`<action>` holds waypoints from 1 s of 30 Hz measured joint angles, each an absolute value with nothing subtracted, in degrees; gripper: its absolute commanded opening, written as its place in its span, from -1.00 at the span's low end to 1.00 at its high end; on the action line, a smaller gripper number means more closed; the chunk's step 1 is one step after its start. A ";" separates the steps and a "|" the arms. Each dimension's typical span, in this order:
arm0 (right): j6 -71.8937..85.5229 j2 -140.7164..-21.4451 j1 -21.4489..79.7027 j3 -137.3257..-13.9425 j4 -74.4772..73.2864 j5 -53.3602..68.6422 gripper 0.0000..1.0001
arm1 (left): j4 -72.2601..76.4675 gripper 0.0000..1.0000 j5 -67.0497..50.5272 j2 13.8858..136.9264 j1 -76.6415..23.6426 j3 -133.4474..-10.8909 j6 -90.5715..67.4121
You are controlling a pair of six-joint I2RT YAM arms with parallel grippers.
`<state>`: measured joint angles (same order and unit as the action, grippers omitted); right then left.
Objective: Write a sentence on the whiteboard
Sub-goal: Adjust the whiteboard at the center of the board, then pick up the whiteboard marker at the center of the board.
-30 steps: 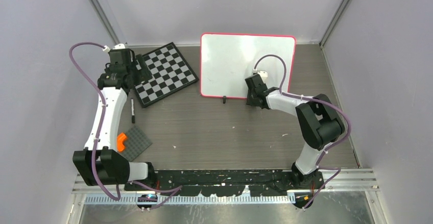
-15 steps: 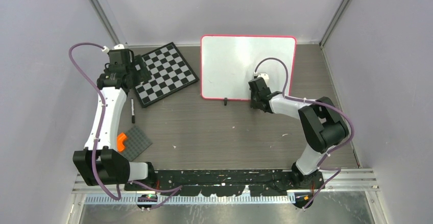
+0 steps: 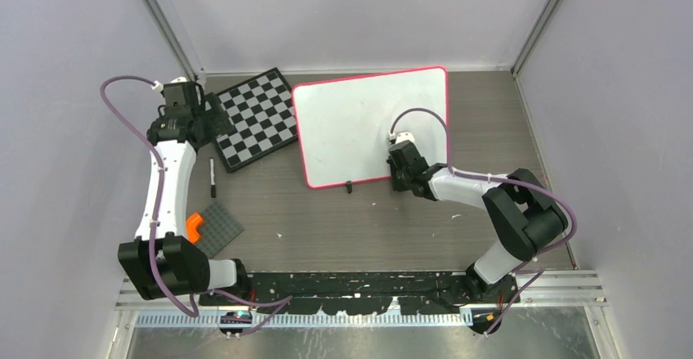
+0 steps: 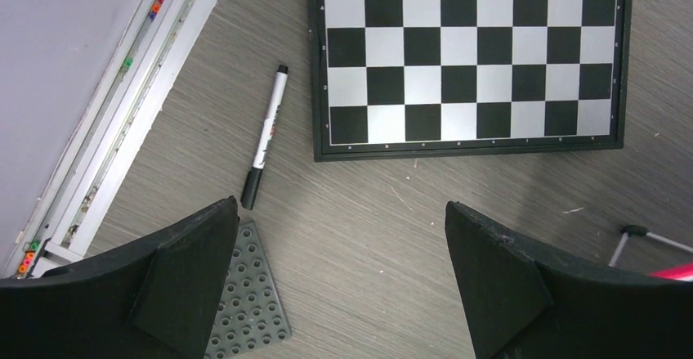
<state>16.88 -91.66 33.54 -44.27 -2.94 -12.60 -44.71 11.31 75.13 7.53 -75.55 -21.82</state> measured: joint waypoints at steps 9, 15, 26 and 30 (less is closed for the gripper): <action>16.12 -90.72 41.45 -42.11 -0.43 -14.09 -1.00 | -49.08 0.99 4.60 77.19 12.78 -78.22 -20.21; 20.40 -87.64 44.38 -38.87 -0.91 -17.87 -0.99 | -51.79 0.99 2.24 79.37 14.09 -79.11 -17.91; 24.75 -87.35 45.06 -38.79 -1.85 -20.32 0.04 | -52.01 0.63 -2.63 87.09 19.90 -76.77 -10.83; 25.19 -85.71 44.99 -38.74 -5.80 -20.49 0.31 | -52.16 0.36 -4.43 93.12 22.85 -76.77 -5.98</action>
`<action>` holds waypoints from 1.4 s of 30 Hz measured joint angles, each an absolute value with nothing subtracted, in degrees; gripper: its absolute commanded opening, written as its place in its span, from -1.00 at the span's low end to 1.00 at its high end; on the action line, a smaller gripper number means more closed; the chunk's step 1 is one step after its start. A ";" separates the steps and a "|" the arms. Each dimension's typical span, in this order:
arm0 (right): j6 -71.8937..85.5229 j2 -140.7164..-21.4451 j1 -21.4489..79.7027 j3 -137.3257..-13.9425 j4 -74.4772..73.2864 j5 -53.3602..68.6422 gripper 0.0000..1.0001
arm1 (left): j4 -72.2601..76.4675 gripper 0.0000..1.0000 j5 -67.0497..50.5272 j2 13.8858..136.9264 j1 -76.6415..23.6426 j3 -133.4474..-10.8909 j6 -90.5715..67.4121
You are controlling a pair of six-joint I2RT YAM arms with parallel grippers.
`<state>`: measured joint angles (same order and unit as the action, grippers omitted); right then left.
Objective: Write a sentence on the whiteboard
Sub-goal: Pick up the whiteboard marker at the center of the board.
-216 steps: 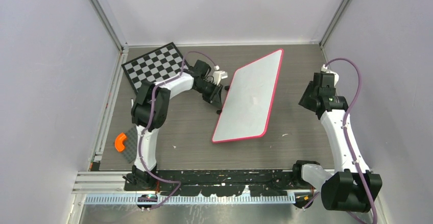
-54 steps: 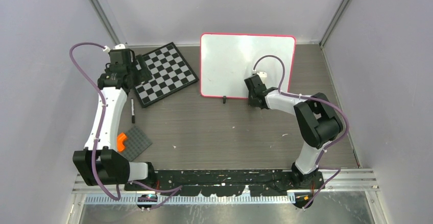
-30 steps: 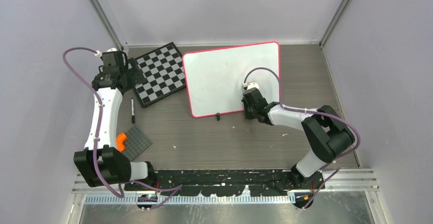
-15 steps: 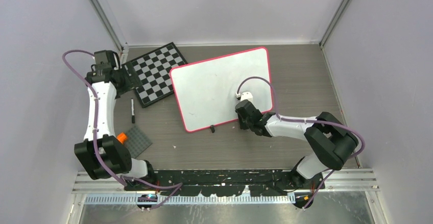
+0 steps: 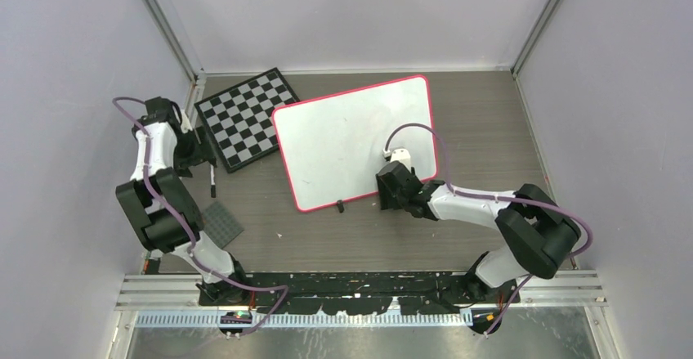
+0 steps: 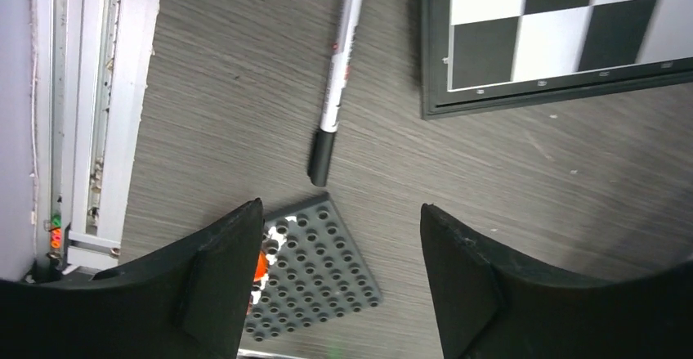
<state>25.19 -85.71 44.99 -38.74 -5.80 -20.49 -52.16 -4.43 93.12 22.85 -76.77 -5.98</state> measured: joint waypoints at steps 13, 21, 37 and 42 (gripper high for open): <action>23.40 -74.06 44.88 -39.79 -9.82 -13.80 0.54 | -47.97 0.02 -4.14 102.85 23.81 -70.26 3.03; 24.14 -71.61 44.01 -54.00 -14.74 -8.71 0.74 | -45.80 -0.40 -3.99 105.80 23.81 -69.32 3.77; 46.72 -84.38 27.64 -83.85 -13.21 12.97 0.75 | -45.63 -1.00 -8.88 105.30 24.16 -70.39 6.28; 51.68 -86.94 27.64 -86.17 -11.77 15.75 0.75 | -48.29 -1.00 -14.94 99.18 24.05 -73.54 6.50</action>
<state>51.68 -86.94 27.64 -86.17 -11.77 15.75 -48.29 -14.94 99.18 24.05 -73.54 6.50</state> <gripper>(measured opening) 0.873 0.056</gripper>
